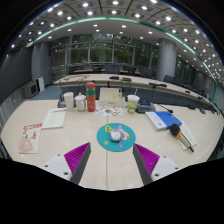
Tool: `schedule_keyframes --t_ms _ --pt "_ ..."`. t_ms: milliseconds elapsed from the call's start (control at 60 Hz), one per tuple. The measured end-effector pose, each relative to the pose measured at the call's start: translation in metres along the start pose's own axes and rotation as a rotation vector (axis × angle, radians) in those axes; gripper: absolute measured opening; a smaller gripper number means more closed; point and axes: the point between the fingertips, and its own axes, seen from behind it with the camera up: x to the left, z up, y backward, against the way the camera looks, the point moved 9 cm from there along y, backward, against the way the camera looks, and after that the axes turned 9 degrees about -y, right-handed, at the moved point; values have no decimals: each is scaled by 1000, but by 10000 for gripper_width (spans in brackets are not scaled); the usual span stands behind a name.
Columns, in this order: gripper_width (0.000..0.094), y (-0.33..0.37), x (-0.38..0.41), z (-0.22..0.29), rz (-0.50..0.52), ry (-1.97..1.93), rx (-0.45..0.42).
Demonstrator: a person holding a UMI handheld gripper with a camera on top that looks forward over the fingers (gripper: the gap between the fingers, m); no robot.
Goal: Arrange mouse
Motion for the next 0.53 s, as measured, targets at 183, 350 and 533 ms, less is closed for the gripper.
schedule_keyframes --t_ms 183,350,533 --pt "858 74 10 -29 -11 2 -9" --pt "858 107 14 -44 -17 -5 -4" --pt "860 117 16 -42 -14 -11 -19"
